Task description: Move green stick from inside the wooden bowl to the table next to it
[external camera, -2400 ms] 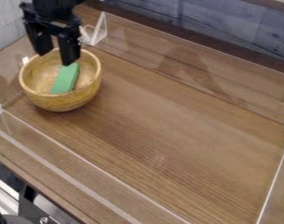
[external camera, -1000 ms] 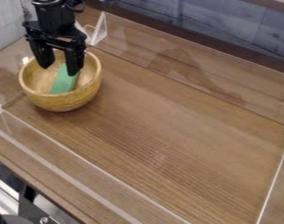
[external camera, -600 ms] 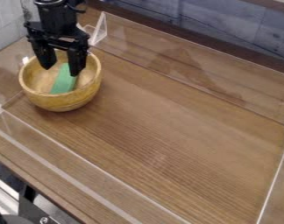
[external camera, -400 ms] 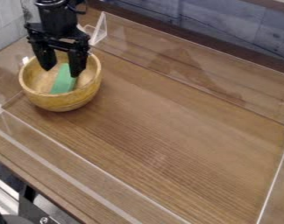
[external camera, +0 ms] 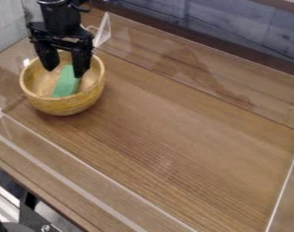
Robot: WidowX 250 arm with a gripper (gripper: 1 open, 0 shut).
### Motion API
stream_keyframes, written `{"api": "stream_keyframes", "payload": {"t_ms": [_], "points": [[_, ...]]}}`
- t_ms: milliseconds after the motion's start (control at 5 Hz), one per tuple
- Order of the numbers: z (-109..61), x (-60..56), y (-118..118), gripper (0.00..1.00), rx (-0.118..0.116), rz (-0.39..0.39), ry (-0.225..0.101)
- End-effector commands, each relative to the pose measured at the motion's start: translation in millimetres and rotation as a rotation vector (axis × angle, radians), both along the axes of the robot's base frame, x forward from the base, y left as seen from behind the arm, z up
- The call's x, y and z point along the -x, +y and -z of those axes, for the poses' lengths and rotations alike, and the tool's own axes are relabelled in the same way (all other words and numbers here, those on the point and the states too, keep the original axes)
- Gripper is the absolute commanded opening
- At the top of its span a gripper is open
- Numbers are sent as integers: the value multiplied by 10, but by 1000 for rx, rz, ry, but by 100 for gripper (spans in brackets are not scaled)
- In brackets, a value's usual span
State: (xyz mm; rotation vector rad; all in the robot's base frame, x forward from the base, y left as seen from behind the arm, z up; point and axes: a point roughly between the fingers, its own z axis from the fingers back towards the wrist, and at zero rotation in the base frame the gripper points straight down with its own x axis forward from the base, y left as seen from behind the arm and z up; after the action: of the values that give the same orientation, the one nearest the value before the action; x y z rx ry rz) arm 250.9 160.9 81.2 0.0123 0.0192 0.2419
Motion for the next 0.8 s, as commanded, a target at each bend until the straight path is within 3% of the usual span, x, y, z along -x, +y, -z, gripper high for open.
{"api": "stream_keyframes", "payload": {"t_ms": [0, 600], "points": [[-157, -103, 54, 100, -35, -12, -50], [128, -135, 114, 100, -64, -10, -53]]}}
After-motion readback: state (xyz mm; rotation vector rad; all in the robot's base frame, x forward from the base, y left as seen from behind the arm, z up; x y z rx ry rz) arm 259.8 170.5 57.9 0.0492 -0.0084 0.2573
